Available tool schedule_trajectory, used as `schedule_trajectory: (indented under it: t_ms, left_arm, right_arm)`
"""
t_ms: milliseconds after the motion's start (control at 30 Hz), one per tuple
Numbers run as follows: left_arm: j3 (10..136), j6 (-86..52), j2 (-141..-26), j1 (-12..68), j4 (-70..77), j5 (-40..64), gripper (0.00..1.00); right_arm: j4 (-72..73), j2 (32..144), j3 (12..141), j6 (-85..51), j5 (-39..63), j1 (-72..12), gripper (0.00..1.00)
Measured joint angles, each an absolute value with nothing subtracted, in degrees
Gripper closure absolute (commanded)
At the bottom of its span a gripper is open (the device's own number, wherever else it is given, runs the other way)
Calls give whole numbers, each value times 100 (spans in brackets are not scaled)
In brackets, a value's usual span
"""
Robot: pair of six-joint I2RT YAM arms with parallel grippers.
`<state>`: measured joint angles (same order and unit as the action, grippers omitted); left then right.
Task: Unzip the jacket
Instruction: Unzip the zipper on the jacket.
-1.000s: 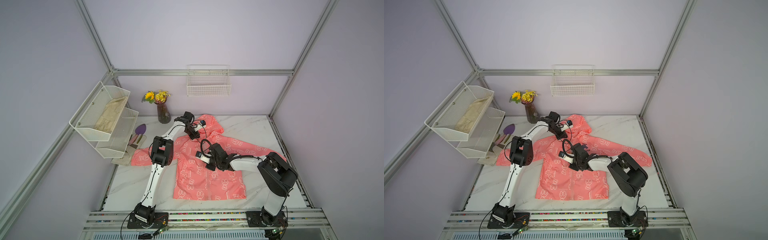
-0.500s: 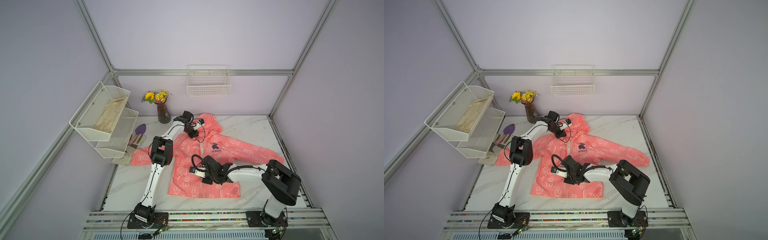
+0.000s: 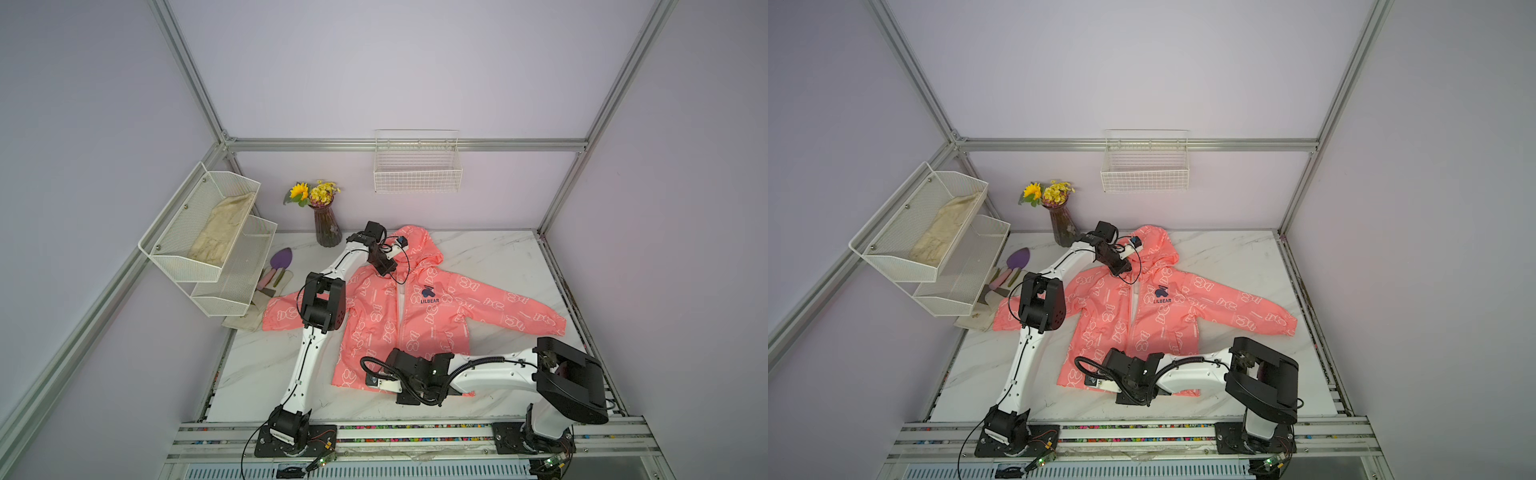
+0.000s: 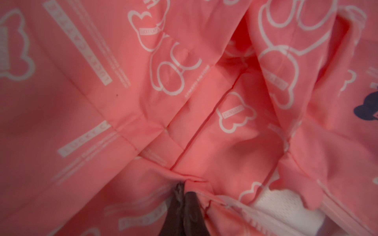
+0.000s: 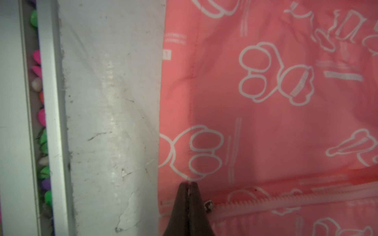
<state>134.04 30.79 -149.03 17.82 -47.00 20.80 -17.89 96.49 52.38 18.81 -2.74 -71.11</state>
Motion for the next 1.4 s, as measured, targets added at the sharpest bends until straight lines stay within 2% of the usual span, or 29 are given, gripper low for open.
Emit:
schedule_trajectory:
  t_ms: [967,1000,1100,1167,1200,1233,1400]
  left_arm:
    - [13391,3286,-14903,1846,-4265,1535,100]
    - [13391,3288,-14903,1846,-4257,1516,96]
    - [13386,3341,-14903,1850,-4198,1450,47]
    - [13351,3356,-14901,1857,-4071,1354,29]
    - [13286,3336,-14886,1857,-3983,1297,6]
    - [13190,3361,-14846,1855,-3846,1253,0]
    - [12374,3245,-14376,1844,-3358,1013,0]
  right_arm:
    - [-2458,9640,5382,440,161,-7481,100]
    - [-2467,9640,5382,386,163,-7481,97]
    - [-2534,9633,5384,226,113,-7485,66]
    - [-2600,9612,5382,82,23,-7498,47]
    - [-2635,9574,5384,5,-62,-7502,44]
    - [-2665,9520,5387,-47,-139,-7502,43]
    - [-2825,9253,5688,-545,-517,-7319,42]
